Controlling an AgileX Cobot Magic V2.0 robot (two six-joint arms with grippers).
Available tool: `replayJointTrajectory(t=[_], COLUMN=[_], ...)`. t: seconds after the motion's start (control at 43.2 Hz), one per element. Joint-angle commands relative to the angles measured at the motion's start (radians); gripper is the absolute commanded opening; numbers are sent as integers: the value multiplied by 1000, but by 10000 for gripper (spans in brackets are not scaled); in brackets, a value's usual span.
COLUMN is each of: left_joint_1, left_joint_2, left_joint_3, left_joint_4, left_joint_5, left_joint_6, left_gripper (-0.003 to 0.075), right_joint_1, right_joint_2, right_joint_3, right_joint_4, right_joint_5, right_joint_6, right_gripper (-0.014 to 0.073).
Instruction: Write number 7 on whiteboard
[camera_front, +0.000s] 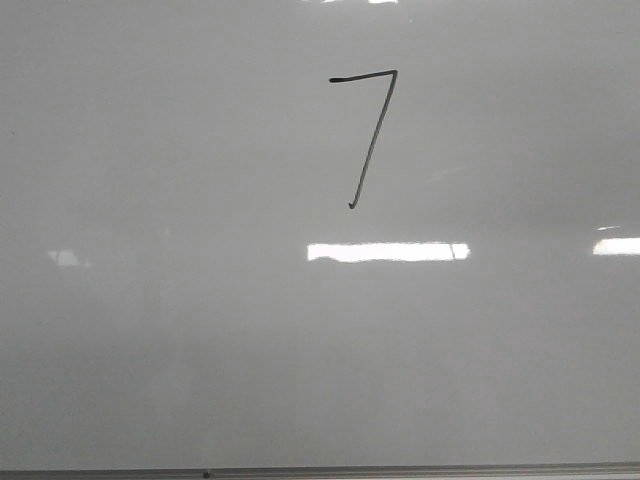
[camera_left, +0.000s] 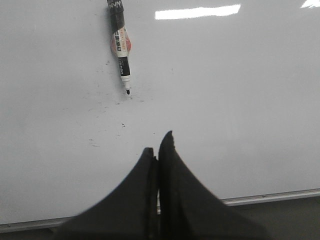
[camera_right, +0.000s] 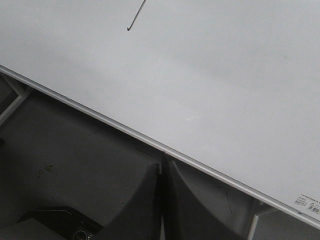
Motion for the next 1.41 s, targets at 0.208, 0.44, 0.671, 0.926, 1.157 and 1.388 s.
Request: replayJointTrajectory(t=[0.208, 0.44, 0.671, 0.926, 1.157, 1.388], left_joint_1=[-6, -6, 2, 61, 63, 63], left_joint_2=[9, 9, -22, -200, -368, -453], left_joint_3=[-21, -21, 0, 251, 566, 809], left_joint_4=[-26, -26, -26, -14, -16, -26], left_joint_5=[-78, -78, -94, -327, -659, -951], left_joint_6=[-10, -10, -10, -10, -10, -10], left_gripper=[-20, -20, -20, -20, -20, -20], right_joint_1=[-3, -3, -3, -3, -3, -3], right_joint_2=[10, 10, 10, 10, 10, 10], right_joint_3=[-20, -20, -20, -20, -20, -20], right_joint_4=[-11, -11, -11, -11, -11, -11], right_joint_5=[-56, -56, -56, -51, -51, -50], right_joint_6=[0, 0, 0, 0, 0, 0], right_gripper=[-68, -68, -68, -68, -68, -68])
